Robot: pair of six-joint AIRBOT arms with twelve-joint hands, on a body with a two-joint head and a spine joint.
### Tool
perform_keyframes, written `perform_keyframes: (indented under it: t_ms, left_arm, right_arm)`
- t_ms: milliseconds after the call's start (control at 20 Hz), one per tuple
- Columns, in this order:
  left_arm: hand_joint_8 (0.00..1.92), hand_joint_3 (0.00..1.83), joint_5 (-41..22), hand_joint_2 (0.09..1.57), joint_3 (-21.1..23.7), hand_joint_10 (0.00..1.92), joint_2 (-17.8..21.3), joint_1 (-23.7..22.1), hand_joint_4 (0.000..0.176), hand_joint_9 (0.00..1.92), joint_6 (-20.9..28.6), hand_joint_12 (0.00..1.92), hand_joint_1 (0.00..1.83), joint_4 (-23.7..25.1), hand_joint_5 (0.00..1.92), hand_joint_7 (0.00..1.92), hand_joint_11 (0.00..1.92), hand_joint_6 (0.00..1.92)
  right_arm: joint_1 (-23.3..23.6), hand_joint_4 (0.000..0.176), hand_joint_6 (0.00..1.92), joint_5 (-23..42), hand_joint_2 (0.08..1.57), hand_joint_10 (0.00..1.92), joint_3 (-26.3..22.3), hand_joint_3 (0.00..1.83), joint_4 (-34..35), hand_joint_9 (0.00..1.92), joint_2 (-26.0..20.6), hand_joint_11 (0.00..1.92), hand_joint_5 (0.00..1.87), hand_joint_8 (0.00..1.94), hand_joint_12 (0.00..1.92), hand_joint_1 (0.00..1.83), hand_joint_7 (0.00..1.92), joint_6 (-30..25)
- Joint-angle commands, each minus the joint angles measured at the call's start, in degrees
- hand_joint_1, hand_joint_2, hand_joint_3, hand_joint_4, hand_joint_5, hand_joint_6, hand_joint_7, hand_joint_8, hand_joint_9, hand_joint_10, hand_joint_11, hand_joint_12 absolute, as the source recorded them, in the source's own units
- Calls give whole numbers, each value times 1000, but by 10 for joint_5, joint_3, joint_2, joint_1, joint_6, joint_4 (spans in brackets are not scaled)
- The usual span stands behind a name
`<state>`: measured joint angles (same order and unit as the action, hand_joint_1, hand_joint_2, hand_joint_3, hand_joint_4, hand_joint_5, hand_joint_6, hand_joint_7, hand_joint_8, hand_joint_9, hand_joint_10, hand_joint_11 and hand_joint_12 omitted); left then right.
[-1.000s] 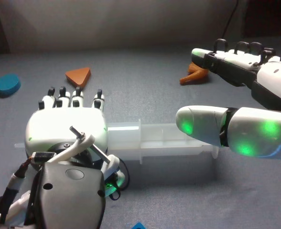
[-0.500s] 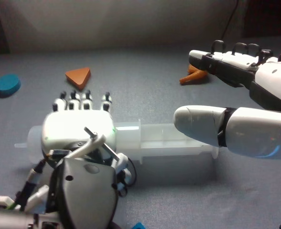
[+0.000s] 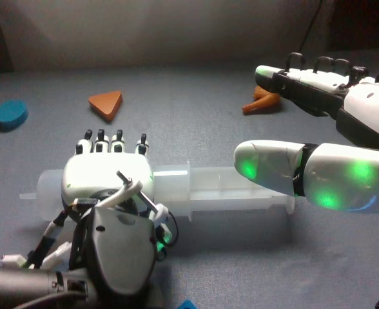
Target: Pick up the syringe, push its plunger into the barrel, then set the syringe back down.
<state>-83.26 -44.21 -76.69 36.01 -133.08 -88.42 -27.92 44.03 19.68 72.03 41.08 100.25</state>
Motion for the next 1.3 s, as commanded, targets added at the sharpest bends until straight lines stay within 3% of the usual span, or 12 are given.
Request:
perform_keyframes:
  t_ms: [0,500,1250]
  left_arm:
    - [0,0,-23,915,-6,0,-2,-1,97,38,0,407,832,51,71,56,0,0]
    - [1,1,6,926,-42,0,-19,6,98,22,0,461,808,61,58,39,0,1]
    - [4,1,22,932,-58,5,-19,15,98,50,8,520,802,70,66,51,0,9]
  right_arm:
    - [3,125,3,29,1006,0,0,0,-39,44,1,0,106,0,591,121,67,-7]
    - [3,125,0,34,1019,0,0,2,-39,43,5,0,106,4,636,93,80,-8]
    - [0,120,1,38,1033,1,0,4,-39,32,9,0,82,1,550,51,80,-8]
